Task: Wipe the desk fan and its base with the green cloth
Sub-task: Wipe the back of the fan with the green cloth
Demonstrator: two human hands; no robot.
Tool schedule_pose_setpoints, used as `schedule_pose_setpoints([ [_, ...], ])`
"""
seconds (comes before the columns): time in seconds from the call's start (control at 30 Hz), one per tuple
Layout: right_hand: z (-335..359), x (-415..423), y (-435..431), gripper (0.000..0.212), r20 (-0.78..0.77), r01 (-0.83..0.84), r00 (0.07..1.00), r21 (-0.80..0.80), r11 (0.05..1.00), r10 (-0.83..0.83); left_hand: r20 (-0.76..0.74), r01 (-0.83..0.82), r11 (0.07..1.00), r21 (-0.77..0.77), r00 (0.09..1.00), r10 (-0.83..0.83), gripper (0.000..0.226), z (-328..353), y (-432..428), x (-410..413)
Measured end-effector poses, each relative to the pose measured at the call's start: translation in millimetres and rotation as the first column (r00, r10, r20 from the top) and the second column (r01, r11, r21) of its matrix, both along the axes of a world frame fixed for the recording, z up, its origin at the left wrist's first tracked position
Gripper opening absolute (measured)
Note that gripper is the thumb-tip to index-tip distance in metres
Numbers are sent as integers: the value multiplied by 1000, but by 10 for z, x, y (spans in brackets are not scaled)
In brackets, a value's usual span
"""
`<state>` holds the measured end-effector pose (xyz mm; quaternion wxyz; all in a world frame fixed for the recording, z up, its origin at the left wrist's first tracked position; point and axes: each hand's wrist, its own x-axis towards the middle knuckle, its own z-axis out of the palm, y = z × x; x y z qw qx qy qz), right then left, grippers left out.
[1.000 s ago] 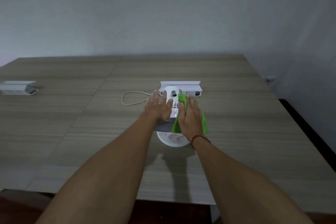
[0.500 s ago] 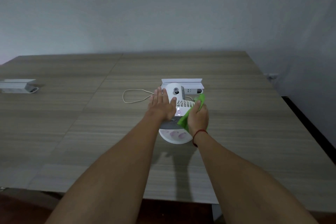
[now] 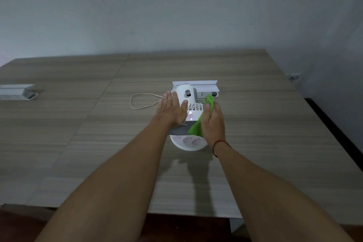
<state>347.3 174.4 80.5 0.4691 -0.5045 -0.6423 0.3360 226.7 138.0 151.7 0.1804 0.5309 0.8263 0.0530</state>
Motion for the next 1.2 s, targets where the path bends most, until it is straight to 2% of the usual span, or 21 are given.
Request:
schedule_pose_setpoints([
  [0.17,-127,59,119,50,-111,46,990,-310,950,-85,9,0,1000,11,1000,0,67,-16,30,-51],
  [0.23,-114,46,147,52,-121,54,987,-361,931,-104,2,6,1000,9,1000,-6,67,-11,54,-43],
  [0.3,-53,0,104,56,-106,50,991,-289,956,-84,0,4,1000,2,1000,-4,66,-2,81,-46],
  [0.37,40,-67,26,58,-59,51,996,-130,990,-60,1,-2,1000,-1,1000,2,66,6,91,-61],
  [0.47,187,-182,-44,51,130,-42,991,63,997,33,1,-9,1000,11,1000,9,65,8,109,-100],
  [0.53,221,-227,-31,49,207,-121,973,95,988,99,6,-14,1000,4,1000,14,65,10,116,-112],
  [0.63,146,-195,64,51,128,-58,991,74,996,48,12,-13,1000,8,1000,13,66,3,128,-93],
  [0.7,81,-169,135,53,25,27,999,17,999,-28,1,-3,1000,31,1000,3,65,-11,146,-95],
  [0.83,-19,-115,252,47,-137,59,987,-201,978,-88,-22,11,999,41,1000,-11,65,-31,208,-157],
  [0.9,-71,-84,319,49,-259,57,951,-390,919,-169,-20,21,999,41,1000,-20,65,-52,238,-188],
  [1.0,-181,-29,423,47,-425,-55,860,-628,776,-284,-19,25,998,52,1000,-24,65,-88,274,-213],
  [1.1,-269,-12,465,49,-480,-130,819,-689,713,-315,-14,28,997,72,1000,-27,65,-103,287,-225],
  [1.2,-248,-69,453,57,-434,-66,842,-670,739,-318,3,14,997,77,1000,-15,64,-88,275,-237],
])
